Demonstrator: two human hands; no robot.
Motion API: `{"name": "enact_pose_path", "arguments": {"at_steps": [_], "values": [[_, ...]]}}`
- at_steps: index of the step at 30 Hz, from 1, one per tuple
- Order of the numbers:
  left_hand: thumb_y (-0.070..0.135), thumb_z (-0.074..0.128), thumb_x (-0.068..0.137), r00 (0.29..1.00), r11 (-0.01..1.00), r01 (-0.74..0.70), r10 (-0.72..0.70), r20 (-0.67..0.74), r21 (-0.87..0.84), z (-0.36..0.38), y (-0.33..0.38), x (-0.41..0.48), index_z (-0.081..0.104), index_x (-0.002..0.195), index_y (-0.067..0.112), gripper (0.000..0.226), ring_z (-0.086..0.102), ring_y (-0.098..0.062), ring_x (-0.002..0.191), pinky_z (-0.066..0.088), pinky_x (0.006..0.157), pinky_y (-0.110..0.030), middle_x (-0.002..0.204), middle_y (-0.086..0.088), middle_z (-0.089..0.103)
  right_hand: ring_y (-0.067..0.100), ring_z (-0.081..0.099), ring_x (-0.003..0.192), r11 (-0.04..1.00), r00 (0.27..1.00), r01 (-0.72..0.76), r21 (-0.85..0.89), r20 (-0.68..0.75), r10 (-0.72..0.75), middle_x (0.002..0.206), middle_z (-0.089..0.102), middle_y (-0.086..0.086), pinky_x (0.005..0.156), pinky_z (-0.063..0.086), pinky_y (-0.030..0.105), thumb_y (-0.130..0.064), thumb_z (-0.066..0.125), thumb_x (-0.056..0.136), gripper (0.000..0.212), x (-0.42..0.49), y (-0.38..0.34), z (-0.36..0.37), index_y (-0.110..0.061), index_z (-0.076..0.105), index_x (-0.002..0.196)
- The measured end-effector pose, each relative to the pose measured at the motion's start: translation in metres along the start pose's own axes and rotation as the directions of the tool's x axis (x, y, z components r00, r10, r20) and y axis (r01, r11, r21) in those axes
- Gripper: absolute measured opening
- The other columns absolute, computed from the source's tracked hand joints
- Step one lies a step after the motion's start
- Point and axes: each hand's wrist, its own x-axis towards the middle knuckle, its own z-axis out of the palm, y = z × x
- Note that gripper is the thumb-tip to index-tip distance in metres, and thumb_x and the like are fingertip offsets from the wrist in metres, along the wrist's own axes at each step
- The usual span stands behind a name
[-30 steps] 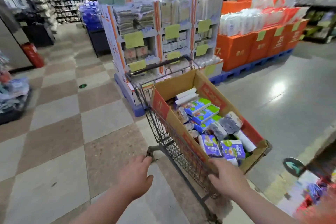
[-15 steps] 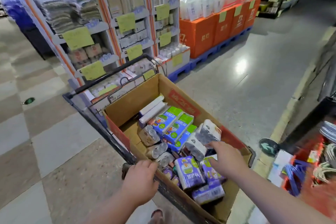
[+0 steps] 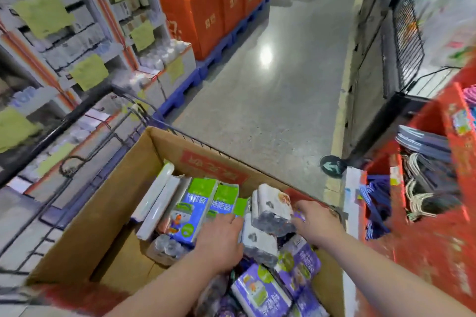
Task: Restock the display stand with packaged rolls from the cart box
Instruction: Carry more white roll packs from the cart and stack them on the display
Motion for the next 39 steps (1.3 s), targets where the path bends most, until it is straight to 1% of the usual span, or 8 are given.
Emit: {"name": "enact_pose_path", "arguments": {"at_steps": [9, 13, 15, 17, 24, 29, 34, 39], "values": [[0.033, 0.051, 0.090, 0.991, 0.991, -0.102, 0.109, 0.072, -0.090, -0.008, -0.005, 0.085, 0.041, 0.139, 0.018, 0.052, 0.042, -0.024, 0.129, 0.038, 0.103, -0.034, 0.137, -0.005, 0.046, 0.030, 0.053, 0.117, 0.818, 0.947, -0.319, 0.479, 0.130, 0.294, 0.125, 0.059, 0.014, 0.084, 0.039, 0.030, -0.042, 0.052, 0.094, 0.046, 0.047, -0.006, 0.036, -0.006, 0.051, 0.123], [0.027, 0.054, 0.089, 0.989, 0.951, 0.029, 0.018, 0.146, -0.308, -0.001, -0.002, 0.110, 0.043, 0.136, 0.015, 0.050, 0.048, -0.027, 0.124, 0.042, 0.097, -0.033, 0.135, -0.010, 0.048, 0.025, 0.057, 0.088, 0.493, 0.899, -0.416, 0.764, 0.265, 0.347, 0.115, 0.062, 0.014, 0.061, 0.040, 0.026, -0.030, 0.067, 0.087, 0.046, 0.045, -0.003, 0.047, -0.006, 0.054, 0.124], [0.025, 0.054, 0.090, 0.979, 0.890, 0.151, -0.074, 0.189, -0.431, 0.003, 0.003, 0.121, 0.046, 0.133, 0.010, 0.046, 0.052, -0.029, 0.120, 0.043, 0.094, -0.031, 0.132, -0.015, 0.053, 0.023, 0.052, 0.072, 0.284, 0.850, -0.498, 0.819, 0.396, 0.348, 0.101, 0.066, 0.019, 0.055, 0.035, 0.024, -0.032, 0.075, 0.079, 0.050, 0.040, 0.004, 0.050, -0.008, 0.058, 0.119], [0.030, 0.056, 0.091, 0.956, 0.792, 0.280, -0.178, 0.234, -0.542, 0.007, 0.008, 0.131, 0.050, 0.130, 0.006, 0.046, 0.055, -0.030, 0.117, 0.044, 0.091, -0.030, 0.128, -0.017, 0.058, 0.020, 0.049, 0.063, 0.190, 0.811, -0.548, 0.814, 0.462, 0.359, 0.082, 0.061, 0.016, 0.054, 0.033, 0.024, -0.033, 0.076, 0.076, 0.041, 0.031, 0.011, 0.048, -0.009, 0.063, 0.106], [0.046, 0.067, 0.083, 0.880, 0.585, 0.475, -0.308, 0.361, -0.658, 0.027, 0.024, 0.153, 0.060, 0.121, 0.002, 0.059, 0.059, -0.029, 0.114, 0.046, 0.088, -0.030, 0.125, -0.015, 0.062, 0.028, 0.065, 0.091, 0.155, 0.803, -0.532, 0.833, 0.437, 0.405, 0.103, 0.069, 0.011, 0.079, 0.051, 0.033, -0.012, 0.069, 0.080, 0.029, -0.013, 0.035, 0.047, -0.013, 0.056, 0.106], [0.025, 0.073, 0.082, 0.883, 0.437, 0.454, -0.341, 0.324, -0.776, 0.038, 0.026, 0.152, 0.063, 0.107, -0.003, 0.038, 0.065, -0.033, 0.096, 0.053, 0.082, -0.040, 0.104, -0.018, 0.067, 0.020, 0.065, 0.084, 0.143, 0.801, -0.488, 0.861, 0.377, 0.464, 0.097, 0.067, 0.005, 0.065, 0.051, 0.027, -0.004, 0.070, 0.079, 0.033, -0.038, 0.033, 0.048, -0.011, 0.052, 0.107], [0.016, 0.067, 0.087, 0.909, 0.276, 0.320, -0.357, 0.213, -0.906, 0.030, 0.025, 0.121, 0.052, 0.113, 0.008, 0.031, 0.061, -0.027, 0.086, 0.049, 0.076, -0.035, 0.101, -0.011, 0.063, 0.026, 0.066, 0.096, 0.069, 0.810, -0.407, 0.911, 0.325, 0.488, 0.106, 0.068, 0.008, 0.090, 0.053, 0.042, -0.007, 0.070, 0.080, 0.039, -0.062, 0.029, 0.048, -0.013, 0.052, 0.114], [0.001, 0.062, 0.087, 0.963, 0.217, 0.168, -0.244, 0.113, -0.962, 0.021, 0.036, 0.091, 0.055, 0.117, 0.003, 0.031, 0.065, -0.028, 0.086, 0.054, 0.077, -0.036, 0.106, -0.017, 0.068, 0.021, 0.067, 0.091, 0.036, 0.841, -0.285, 0.958, 0.232, 0.490, 0.103, 0.070, 0.005, 0.072, 0.054, 0.030, -0.003, 0.064, 0.084, 0.033, -0.092, 0.026, 0.038, -0.012, 0.054, 0.115]]}}
